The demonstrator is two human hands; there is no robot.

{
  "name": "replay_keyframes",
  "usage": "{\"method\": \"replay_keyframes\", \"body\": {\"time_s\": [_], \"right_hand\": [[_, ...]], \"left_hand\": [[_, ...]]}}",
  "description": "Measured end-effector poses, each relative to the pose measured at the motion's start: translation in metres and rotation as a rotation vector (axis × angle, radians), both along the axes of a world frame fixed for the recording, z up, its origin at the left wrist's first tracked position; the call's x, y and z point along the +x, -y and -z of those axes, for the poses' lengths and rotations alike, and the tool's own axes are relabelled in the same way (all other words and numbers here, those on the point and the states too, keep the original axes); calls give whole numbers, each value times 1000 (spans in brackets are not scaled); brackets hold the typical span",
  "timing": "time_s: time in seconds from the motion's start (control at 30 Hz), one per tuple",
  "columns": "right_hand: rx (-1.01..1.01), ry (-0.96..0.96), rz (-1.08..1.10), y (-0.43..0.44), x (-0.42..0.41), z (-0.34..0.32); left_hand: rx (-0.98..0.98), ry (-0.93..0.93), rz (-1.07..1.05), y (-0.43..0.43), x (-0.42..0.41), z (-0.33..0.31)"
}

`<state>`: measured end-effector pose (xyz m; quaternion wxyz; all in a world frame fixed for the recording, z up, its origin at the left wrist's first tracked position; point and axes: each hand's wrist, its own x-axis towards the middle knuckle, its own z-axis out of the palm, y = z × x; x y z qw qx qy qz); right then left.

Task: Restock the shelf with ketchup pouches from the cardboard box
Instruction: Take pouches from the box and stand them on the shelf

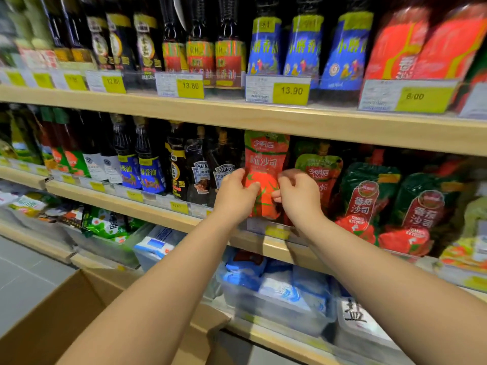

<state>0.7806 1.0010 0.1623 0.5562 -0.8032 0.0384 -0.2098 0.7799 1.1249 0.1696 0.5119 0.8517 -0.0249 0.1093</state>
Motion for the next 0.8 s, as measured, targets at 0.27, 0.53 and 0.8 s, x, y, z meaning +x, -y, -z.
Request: {"method": "replay_keyframes", "body": {"time_s": [0.27, 0.53, 0.8], "right_hand": [[-19, -9, 39, -9, 10, 23], [-6, -116, 19, -2, 5, 44], [-229, -38, -16, 5, -9, 51]], "left_hand": [[-73, -54, 78, 6, 6, 10], [-3, -38, 119, 3, 7, 40], [216, -53, 69, 11, 1, 51]]}}
